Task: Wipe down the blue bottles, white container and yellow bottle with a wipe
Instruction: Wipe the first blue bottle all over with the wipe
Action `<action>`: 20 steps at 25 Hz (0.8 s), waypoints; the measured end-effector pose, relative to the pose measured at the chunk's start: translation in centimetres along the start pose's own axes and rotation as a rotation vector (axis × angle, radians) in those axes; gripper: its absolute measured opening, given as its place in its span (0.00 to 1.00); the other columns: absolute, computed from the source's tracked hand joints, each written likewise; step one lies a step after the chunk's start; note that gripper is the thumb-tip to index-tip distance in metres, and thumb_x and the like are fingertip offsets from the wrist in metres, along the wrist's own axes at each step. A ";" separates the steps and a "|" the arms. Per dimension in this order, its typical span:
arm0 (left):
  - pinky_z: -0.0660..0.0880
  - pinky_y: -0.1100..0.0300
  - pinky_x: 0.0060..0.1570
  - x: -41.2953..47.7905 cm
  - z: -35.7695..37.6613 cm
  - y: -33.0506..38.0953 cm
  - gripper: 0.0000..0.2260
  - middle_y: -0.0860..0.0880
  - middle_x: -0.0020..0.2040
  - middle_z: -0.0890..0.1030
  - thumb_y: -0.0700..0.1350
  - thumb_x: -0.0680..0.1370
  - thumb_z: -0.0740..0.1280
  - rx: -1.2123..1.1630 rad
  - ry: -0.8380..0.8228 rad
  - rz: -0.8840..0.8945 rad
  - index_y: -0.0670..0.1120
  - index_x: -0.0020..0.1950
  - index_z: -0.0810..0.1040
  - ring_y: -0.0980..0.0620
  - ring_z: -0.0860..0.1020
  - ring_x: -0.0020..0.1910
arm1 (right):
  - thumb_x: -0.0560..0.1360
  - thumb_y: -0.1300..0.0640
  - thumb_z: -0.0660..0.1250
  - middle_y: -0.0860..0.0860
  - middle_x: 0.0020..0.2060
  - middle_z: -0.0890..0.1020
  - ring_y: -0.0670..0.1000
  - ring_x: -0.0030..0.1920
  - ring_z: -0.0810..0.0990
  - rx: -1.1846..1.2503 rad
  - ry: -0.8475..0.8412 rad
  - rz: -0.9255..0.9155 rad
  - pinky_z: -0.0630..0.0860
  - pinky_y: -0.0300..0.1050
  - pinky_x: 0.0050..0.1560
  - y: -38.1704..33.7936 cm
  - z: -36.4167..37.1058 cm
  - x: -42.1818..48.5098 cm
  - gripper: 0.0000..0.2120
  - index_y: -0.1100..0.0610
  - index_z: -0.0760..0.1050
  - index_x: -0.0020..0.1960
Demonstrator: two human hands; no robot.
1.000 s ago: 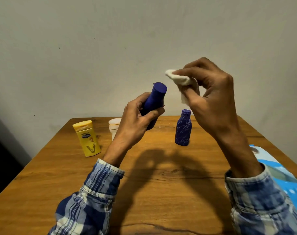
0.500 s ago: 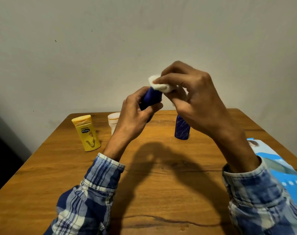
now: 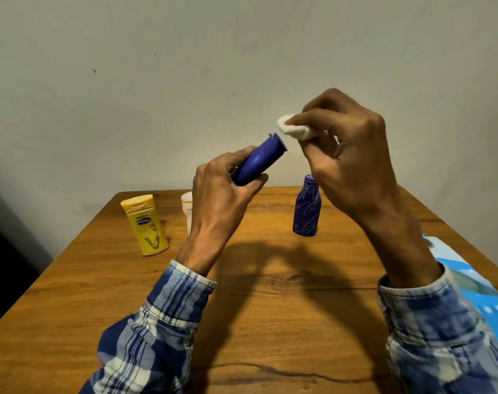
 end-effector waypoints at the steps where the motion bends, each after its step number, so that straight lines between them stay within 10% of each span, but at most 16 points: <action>1: 0.78 0.62 0.55 0.0 -0.1 0.2 0.24 0.50 0.56 0.85 0.44 0.73 0.79 0.016 0.013 0.016 0.47 0.68 0.80 0.56 0.81 0.51 | 0.76 0.67 0.68 0.56 0.50 0.80 0.52 0.49 0.79 -0.038 0.014 -0.021 0.78 0.41 0.47 -0.4 0.1 0.0 0.10 0.62 0.83 0.55; 8: 0.82 0.51 0.50 -0.2 -0.8 0.2 0.20 0.46 0.51 0.86 0.44 0.74 0.78 0.063 0.066 0.003 0.48 0.66 0.82 0.51 0.82 0.47 | 0.71 0.69 0.71 0.55 0.49 0.80 0.53 0.48 0.76 -0.204 -0.348 -0.169 0.76 0.47 0.42 -2.4 4.7 -1.6 0.09 0.61 0.82 0.50; 12: 0.81 0.57 0.53 0.0 -1.0 0.3 0.22 0.47 0.54 0.86 0.44 0.74 0.78 0.048 0.073 -0.018 0.48 0.67 0.81 0.52 0.82 0.49 | 0.74 0.68 0.70 0.58 0.51 0.80 0.55 0.50 0.77 -0.203 -0.069 -0.139 0.76 0.44 0.46 -2.2 2.4 -0.6 0.09 0.63 0.82 0.54; 16: 0.83 0.54 0.49 -0.2 -0.7 0.0 0.17 0.50 0.51 0.87 0.46 0.74 0.78 -0.018 0.052 -0.037 0.49 0.62 0.84 0.54 0.83 0.47 | 0.72 0.68 0.70 0.57 0.49 0.79 0.54 0.48 0.77 -0.196 -0.272 -0.218 0.80 0.50 0.43 -3.4 5.5 -1.8 0.09 0.63 0.82 0.51; 20: 0.74 0.74 0.49 0.2 -1.2 -0.5 0.23 0.59 0.51 0.81 0.44 0.73 0.78 -0.052 0.066 -0.077 0.49 0.68 0.81 0.67 0.78 0.43 | 0.76 0.65 0.70 0.54 0.47 0.81 0.51 0.48 0.81 0.156 -0.010 0.018 0.78 0.43 0.45 0.2 0.1 -0.1 0.08 0.60 0.84 0.54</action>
Point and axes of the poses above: each hand's wrist, its own x-axis towards the middle knuckle, its own z-axis out of the palm, y = z × x, the point moved 9 cm from there along x, towards the middle knuckle
